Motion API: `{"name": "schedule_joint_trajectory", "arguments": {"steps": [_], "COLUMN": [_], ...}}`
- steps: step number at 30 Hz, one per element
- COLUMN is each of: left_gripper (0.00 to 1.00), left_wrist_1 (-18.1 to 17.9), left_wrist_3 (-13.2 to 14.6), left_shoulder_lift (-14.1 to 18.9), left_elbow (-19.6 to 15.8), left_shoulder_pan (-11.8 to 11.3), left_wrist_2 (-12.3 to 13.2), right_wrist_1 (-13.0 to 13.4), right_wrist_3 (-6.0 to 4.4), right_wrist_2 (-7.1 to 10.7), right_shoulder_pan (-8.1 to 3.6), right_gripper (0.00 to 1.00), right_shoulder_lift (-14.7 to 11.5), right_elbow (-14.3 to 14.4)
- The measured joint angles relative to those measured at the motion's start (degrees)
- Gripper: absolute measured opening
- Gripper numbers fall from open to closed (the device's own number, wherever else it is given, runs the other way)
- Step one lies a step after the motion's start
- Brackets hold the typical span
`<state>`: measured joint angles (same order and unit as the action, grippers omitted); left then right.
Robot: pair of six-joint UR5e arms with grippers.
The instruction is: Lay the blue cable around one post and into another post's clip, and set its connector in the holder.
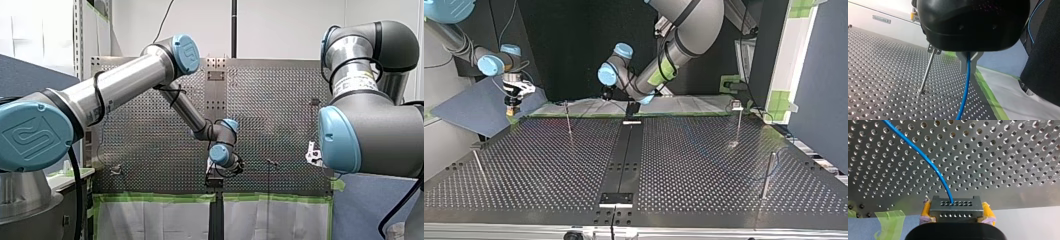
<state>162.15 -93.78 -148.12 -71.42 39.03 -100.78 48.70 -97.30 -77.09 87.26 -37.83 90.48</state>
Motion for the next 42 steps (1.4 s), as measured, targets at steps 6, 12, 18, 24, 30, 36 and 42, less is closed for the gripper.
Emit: {"name": "schedule_joint_trajectory", "arguments": {"steps": [6,12,18,24,30,36,42], "left_gripper": [0.00,0.00,0.00,0.00,0.00,0.00,0.00], "left_wrist_1": [-0.22,-0.24,-0.09,-0.09,0.07,0.93,3.08], "left_wrist_3": [0.00,-0.05,-0.11,-0.16,-0.56,-0.69,0.05], "left_shoulder_lift": [0.00,0.00,-0.01,-0.06,-0.08,-1.00,-3.54], "left_elbow": [0.01,0.03,0.30,0.67,1.47,2.87,5.26], "left_shoulder_pan": [-0.33,-0.62,-0.76,-0.76,-0.81,-0.92,-0.74], "left_wrist_2": [-0.01,0.38,1.18,2.13,2.52,2.44,2.15], "right_wrist_1": [0.00,0.08,0.03,0.29,0.94,1.21,1.25], "right_wrist_3": [-0.17,-0.27,-0.51,-0.54,-0.92,-1.24,-1.32], "right_wrist_2": [0.00,0.11,0.63,1.09,1.28,1.29,1.12], "right_shoulder_pan": [-0.09,-0.11,0.02,0.13,0.15,-0.05,-0.28], "right_gripper": [0.00,0.00,0.00,0.00,0.00,0.00,0.00], "right_shoulder_lift": [0.00,0.00,0.01,0.04,0.05,0.06,0.07], "right_elbow": [-0.04,-0.15,-0.38,-0.43,-0.45,-0.49,-0.51]}}
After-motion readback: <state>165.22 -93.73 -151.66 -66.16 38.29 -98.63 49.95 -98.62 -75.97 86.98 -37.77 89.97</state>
